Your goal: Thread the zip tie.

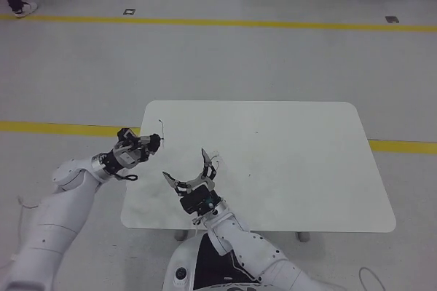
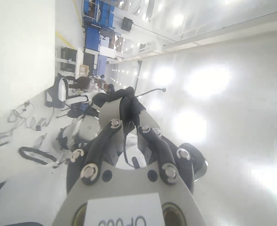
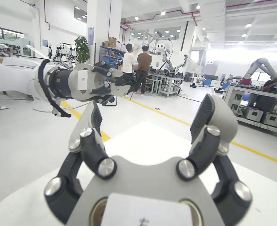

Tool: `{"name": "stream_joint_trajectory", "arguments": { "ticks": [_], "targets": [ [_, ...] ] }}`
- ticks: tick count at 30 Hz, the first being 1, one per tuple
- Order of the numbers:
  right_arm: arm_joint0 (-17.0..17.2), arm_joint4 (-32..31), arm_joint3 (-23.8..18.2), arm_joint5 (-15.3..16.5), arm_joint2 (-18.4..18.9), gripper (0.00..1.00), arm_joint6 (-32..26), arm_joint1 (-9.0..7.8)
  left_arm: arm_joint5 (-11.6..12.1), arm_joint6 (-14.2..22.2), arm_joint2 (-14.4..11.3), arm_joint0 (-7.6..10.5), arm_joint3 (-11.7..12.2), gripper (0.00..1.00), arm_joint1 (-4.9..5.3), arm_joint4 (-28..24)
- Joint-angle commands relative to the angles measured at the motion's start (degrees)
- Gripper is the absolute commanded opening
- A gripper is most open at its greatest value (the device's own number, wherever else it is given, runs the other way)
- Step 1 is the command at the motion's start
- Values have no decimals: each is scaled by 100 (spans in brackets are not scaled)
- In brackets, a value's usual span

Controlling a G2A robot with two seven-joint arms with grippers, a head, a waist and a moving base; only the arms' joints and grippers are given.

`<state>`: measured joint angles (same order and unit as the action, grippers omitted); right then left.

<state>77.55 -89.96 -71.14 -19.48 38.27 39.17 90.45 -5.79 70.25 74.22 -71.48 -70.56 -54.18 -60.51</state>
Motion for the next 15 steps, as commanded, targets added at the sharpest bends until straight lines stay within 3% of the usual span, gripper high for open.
{"name": "stream_joint_trajectory", "arguments": {
  "ticks": [1, 3, 8, 10, 15],
  "targets": [
    [-102, 0, 85, 0, -51, 100, -1, -32, -203, 73, -42, -4, -45, 0, -7, -91],
    [-227, 0, 175, 0, -117, 100, 1, -69, -422, 165, -92, -5, -40, 0, -24, -289],
    [-437, 0, 300, 0, -147, 100, 104, -140, -714, 140, -153, 8, -22, 0, -38, -423],
    [-518, 0, 366, 0, -136, 100, 284, -167, -409, 69, -119, 13, -67, 0, -30, -218],
    [-518, 0, 366, 0, -136, 100, 284, -167, -409, 69, -119, 13, -67, 0, -30, -218]
  ]
}}
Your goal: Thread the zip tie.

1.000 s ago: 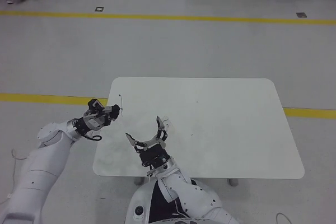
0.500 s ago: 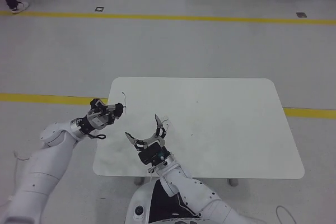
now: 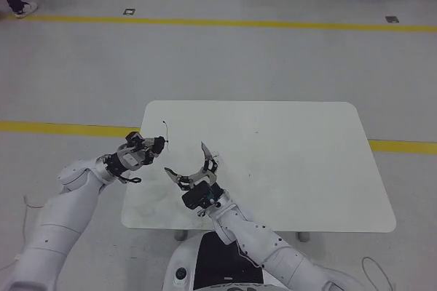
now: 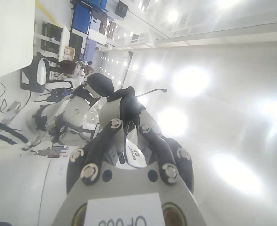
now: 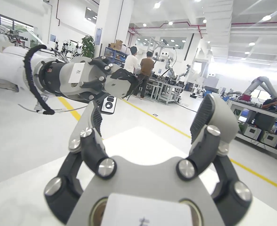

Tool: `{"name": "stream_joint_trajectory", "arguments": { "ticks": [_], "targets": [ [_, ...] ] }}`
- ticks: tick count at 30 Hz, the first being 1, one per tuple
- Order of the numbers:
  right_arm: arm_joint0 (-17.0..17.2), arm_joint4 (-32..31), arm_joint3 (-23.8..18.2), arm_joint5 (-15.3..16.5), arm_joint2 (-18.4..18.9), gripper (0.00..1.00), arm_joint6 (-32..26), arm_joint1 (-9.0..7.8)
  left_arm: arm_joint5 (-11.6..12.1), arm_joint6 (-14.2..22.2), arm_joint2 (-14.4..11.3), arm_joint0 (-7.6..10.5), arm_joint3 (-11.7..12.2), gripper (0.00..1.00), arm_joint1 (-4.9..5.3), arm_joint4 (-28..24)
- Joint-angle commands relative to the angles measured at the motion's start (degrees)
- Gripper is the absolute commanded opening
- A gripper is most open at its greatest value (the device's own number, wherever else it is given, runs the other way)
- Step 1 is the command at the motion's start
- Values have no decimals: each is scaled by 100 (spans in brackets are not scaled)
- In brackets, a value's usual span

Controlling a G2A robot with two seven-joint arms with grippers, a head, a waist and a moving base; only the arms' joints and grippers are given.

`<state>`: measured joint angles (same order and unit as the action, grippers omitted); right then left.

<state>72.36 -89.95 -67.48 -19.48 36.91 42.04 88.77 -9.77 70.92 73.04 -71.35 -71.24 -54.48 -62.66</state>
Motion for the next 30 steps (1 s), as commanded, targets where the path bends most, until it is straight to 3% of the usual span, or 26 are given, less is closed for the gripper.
{"name": "stream_joint_trajectory", "arguments": {
  "ticks": [1, 4, 8, 12, 13, 15, 16, 22, 30],
  "targets": [
    [0, 0, -1, 0, 0, 100, -2, 0, -4, -98, -18, -18, -44, 0, -8, -15],
    [-112, 0, 20, 0, -69, 100, -46, -37, -239, -135, -73, -81, -136, 0, -24, -200],
    [-383, 0, 179, 0, -129, 100, 73, -131, -720, -7, -130, -62, -98, 0, -49, -607],
    [-506, 0, 223, 0, -187, 100, 84, -196, -861, 61, -160, -16, -53, 0, -58, -683],
    [-524, 0, 224, 0, -205, 96, 72, -207, -882, 74, -170, -13, -55, 0, -60, -689],
    [-562, 0, 216, 0, -253, 58, 52, -229, -893, 97, -184, -5, -64, 0, -61, -666],
    [-568, 0, 205, 0, -271, 49, 53, -236, -893, 97, -184, -5, -64, 0, -61, -666],
    [-608, 0, 163, 0, -414, 32, 63, -253, -893, 97, -184, -5, -64, 0, -61, -666],
    [-667, 0, 183, 0, -554, 21, -17, -232, -893, 97, -184, -5, -64, 0, -61, -666]
  ]
}}
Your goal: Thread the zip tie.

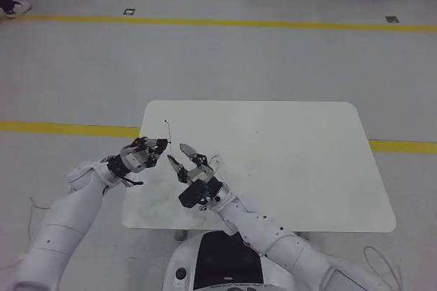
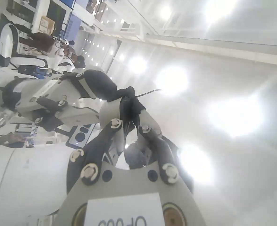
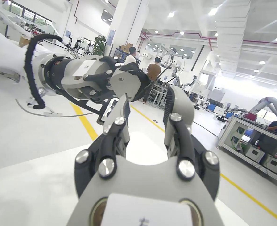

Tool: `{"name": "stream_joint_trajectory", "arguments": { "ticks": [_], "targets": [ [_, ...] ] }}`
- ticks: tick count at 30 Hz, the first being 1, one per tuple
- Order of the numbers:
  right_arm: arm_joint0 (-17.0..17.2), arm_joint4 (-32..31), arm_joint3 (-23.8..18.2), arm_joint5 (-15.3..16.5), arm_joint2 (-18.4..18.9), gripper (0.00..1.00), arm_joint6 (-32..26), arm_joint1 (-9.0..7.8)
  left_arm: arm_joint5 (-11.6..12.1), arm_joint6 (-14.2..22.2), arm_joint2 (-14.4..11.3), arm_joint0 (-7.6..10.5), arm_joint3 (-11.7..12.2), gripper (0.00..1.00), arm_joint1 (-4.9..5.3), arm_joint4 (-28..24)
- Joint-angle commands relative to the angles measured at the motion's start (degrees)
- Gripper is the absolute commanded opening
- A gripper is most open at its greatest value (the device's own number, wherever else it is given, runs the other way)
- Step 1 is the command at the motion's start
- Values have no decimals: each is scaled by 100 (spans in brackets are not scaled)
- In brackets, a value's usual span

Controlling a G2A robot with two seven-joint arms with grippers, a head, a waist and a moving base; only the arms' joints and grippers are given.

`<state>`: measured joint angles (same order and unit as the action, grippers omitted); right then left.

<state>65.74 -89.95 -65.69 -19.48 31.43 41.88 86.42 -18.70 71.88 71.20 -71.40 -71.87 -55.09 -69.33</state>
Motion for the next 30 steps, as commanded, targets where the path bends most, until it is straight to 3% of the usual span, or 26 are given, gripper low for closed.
{"name": "stream_joint_trajectory", "arguments": {
  "ticks": [1, 17, 30],
  "targets": [
    [-9, 0, 7, 0, -15, 20, -1, 8, 0, 0, 0, 0, 0, 0, 0, 0],
    [-97, 0, 104, 0, -104, 16, -69, 66, 0, 0, 0, 0, 0, 0, 0, 0],
    [-117, 0, 155, 0, -74, 0, -93, 107, 0, 0, 0, 0, 0, 0, 0, 0]
  ]
}}
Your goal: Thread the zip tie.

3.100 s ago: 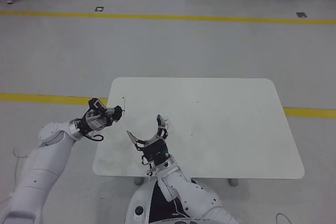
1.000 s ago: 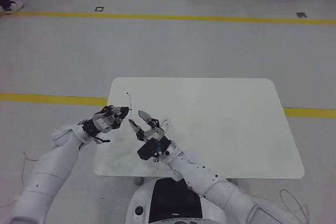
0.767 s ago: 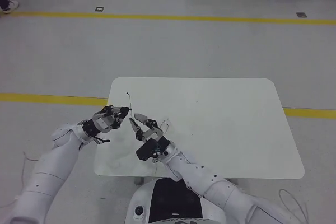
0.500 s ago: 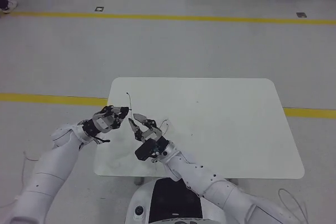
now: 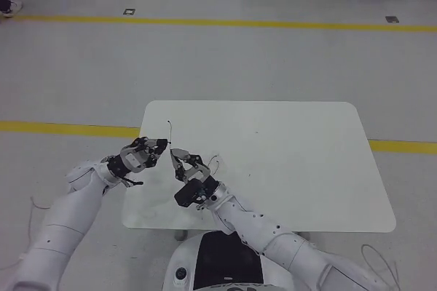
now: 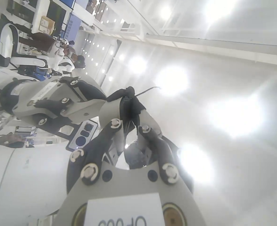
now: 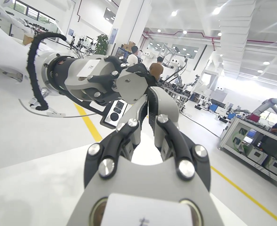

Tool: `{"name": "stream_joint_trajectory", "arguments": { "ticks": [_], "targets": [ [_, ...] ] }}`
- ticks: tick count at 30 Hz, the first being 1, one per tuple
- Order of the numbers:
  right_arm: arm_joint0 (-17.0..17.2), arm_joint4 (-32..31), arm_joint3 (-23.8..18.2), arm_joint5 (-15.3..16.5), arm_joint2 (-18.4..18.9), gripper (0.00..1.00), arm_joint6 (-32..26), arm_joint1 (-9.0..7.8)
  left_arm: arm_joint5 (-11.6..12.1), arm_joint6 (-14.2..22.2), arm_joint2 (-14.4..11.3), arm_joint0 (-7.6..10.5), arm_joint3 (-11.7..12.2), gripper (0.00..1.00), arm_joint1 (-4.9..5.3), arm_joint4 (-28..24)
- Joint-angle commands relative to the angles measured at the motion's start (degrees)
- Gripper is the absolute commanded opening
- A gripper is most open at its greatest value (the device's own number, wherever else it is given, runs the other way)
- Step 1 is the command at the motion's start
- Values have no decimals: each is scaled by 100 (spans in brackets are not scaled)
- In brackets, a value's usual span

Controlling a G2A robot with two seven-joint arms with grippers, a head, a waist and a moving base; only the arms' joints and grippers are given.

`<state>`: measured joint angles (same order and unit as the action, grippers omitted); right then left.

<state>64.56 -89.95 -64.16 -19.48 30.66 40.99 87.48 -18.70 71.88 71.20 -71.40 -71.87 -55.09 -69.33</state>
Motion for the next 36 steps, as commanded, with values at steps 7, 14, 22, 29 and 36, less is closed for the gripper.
{"name": "stream_joint_trajectory", "arguments": {
  "ticks": [7, 14, 22, 29, 36],
  "targets": [
    [21, 0, 25, 0, 59, 0, -27, 0, 0, 0, 0, 0, 0, 0, 0, 0],
    [95, 0, 29, 0, 180, 0, -51, -29, 0, 0, 0, 0, 0, 0, 0, 0],
    [148, 0, 21, 0, 240, 0, -105, -59, 0, 0, 0, 0, 0, 0, 0, 0],
    [151, 0, 49, 0, 243, 0, -163, -60, 0, 0, 0, 0, 0, 0, 0, 0],
    [158, 0, 101, 0, 251, 0, -211, -54, 0, 0, 0, 0, 0, 0, 0, 0]
  ]
}}
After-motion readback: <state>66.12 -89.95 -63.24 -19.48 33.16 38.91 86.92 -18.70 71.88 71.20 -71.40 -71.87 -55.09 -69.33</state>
